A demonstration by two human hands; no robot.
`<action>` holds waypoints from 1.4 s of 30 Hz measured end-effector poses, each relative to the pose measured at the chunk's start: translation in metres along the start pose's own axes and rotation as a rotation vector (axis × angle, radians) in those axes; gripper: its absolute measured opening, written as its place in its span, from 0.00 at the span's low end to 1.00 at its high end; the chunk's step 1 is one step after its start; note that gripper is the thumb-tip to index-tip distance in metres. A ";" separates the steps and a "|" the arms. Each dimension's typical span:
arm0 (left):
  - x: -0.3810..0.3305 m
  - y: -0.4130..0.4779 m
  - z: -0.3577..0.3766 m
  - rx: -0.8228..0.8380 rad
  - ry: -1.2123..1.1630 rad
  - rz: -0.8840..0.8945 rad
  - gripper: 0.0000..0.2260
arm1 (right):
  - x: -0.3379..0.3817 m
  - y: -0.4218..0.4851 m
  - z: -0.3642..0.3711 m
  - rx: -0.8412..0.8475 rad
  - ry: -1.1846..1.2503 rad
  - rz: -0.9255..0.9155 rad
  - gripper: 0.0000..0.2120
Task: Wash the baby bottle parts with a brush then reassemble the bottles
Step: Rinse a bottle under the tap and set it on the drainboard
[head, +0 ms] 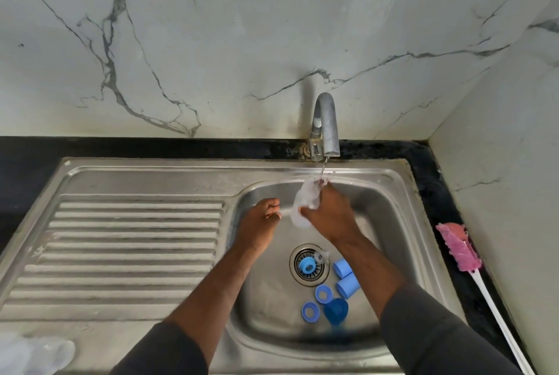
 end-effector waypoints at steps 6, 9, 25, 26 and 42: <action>-0.014 -0.006 0.003 0.029 -0.206 -0.089 0.09 | 0.003 -0.001 -0.005 -0.179 0.171 -0.038 0.25; -0.028 -0.010 0.007 0.070 -0.381 -0.184 0.12 | -0.003 -0.007 -0.001 -0.023 0.222 0.119 0.25; -0.073 -0.007 -0.008 0.130 0.232 -0.019 0.22 | -0.028 -0.005 0.004 0.028 1.193 0.861 0.08; -0.075 -0.012 -0.007 0.128 0.302 0.008 0.24 | -0.029 -0.008 0.006 0.065 1.168 0.878 0.08; -0.057 -0.063 0.001 -0.102 0.584 0.232 0.26 | -0.023 -0.050 -0.013 0.230 0.506 0.493 0.18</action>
Point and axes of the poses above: each hand's wrist, its own y-axis towards the middle knuckle, its own z-axis out of the palm, x = y × z, the point moved 1 cm from there along y, towards the middle knuckle, and after that the axes turned 7 degrees about y, right-handed, at the moved point
